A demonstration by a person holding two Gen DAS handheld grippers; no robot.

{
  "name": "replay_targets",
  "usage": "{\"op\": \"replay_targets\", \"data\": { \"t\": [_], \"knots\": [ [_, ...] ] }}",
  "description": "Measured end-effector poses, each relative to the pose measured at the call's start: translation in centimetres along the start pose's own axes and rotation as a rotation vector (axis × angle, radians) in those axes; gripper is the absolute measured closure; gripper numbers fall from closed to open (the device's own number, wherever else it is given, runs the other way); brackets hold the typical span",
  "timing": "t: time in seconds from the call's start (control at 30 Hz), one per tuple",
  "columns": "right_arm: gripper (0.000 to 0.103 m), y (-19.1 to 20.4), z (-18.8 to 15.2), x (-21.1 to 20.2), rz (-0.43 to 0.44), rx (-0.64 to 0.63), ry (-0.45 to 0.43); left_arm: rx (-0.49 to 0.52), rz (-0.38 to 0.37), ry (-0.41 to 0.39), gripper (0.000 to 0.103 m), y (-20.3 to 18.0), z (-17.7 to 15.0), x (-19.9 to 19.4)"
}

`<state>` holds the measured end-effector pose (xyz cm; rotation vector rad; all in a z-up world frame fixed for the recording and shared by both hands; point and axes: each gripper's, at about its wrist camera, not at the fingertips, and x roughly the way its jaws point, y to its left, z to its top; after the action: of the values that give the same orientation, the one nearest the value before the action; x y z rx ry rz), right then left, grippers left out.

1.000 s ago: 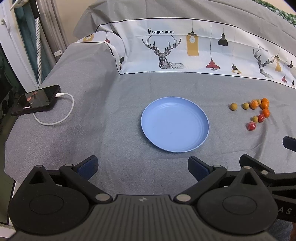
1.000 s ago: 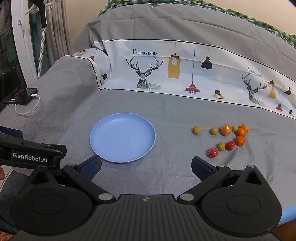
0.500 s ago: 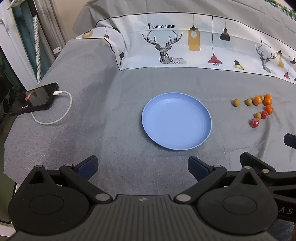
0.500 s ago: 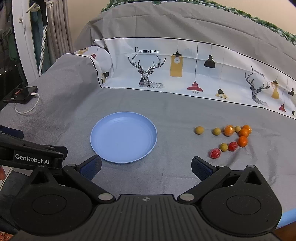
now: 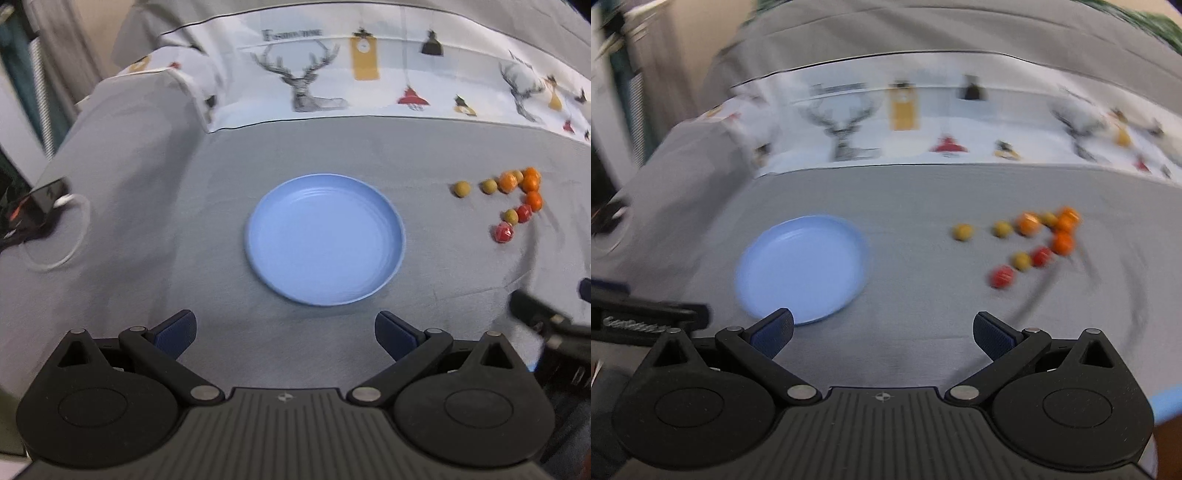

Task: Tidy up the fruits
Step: 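Grasp the red wrapped fruit with the left tool while the right tool grasps a tangerine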

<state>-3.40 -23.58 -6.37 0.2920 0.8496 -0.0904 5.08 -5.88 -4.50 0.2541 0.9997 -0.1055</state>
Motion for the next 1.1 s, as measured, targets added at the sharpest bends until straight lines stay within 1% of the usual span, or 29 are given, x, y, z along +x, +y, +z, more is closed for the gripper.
{"op": "replay_targets", "data": {
  "t": [0.07,0.2,0.3,0.37,0.4,0.53,0.63,0.67,0.7,0.73,0.77,0.8,0.83,0.87,0.9,0.97,1.03,1.1],
  "knots": [
    [0.0,-2.6,-0.3,0.7,-0.082,0.05,-0.025,0.037,-0.022,0.007,0.0,-1.9,0.7,1.1],
    [0.0,-8.8,0.1,3.3,-0.234,0.094,-0.084,0.117,-0.08,-0.003,0.0,-6.8,1.9,3.6],
    [0.0,-13.3,1.1,6.1,-0.315,0.109,-0.122,0.175,-0.15,-0.002,0.0,-10.9,2.8,6.0],
    [0.0,-16.2,1.9,8.8,-0.352,0.1,-0.133,0.211,-0.2,0.007,0.0,-14.0,3.5,8.0],
    [0.0,-17.4,2.3,10.1,-0.365,0.094,-0.133,0.228,-0.21,0.013,0.0,-15.6,4.0,9.0],
    [0.001,-21.0,3.3,15.8,-0.34,0.049,-0.102,0.29,-0.243,0.024,0.0,-21.0,5.5,13.1],
    [0.001,-22.4,3.7,19.9,-0.332,0.022,-0.053,0.328,-0.258,0.056,0.0,-23.6,6.4,16.0],
    [0.001,-22.8,3.9,21.1,-0.314,0.029,-0.047,0.337,-0.269,0.065,0.001,-24.3,6.6,16.9],
    [0.002,-23.2,3.9,21.9,-0.288,0.037,-0.04,0.339,-0.275,0.067,0.005,-24.8,6.7,17.4],
    [0.005,-23.4,3.9,22.7,-0.263,0.042,-0.036,0.336,-0.282,0.065,0.006,-25.4,6.9,17.9],
    [0.006,-23.5,3.9,23.0,-0.249,0.051,-0.056,0.321,-0.295,0.056,0.009,-25.6,7.0,18.2],
    [0.009,-23.6,4.0,23.2,-0.241,0.053,-0.075,0.299,-0.312,0.032,0.023,-25.8,7.2,18.2],
    [0.024,-23.6,3.9,23.2,-0.231,0.044,-0.087,0.293,-0.321,0.01,0.033,-26.0,7.4,18.2],
    [0.048,-23.3,3.8,23.1,-0.223,0.019,-0.104,0.297,-0.327,-0.015,0.071,-26.3,7.7,17.9],
    [0.068,-23.0,3.7,22.7,-0.221,-0.007,-0.111,0.313,-0.322,-0.032,0.073,-26.6,7.9,17.6],
    [0.068,-22.6,3.8,22.2,-0.264,-0.039,-0.104,0.34,-0.338,-0.077,0.073,-26.5,8.0,16.9],
    [0.068,-23.2,4.1,21.2,-0.302,0.015,-0.112,0.354,-0.331,-0.091,0.073,-26.0,8.0,16.4],
    [0.068,-23.9,4.3,19.5,-0.335,0.073,-0.13,0.329,-0.332,-0.084,0.073,-24.7,8.0,15.4]
  ]
}}
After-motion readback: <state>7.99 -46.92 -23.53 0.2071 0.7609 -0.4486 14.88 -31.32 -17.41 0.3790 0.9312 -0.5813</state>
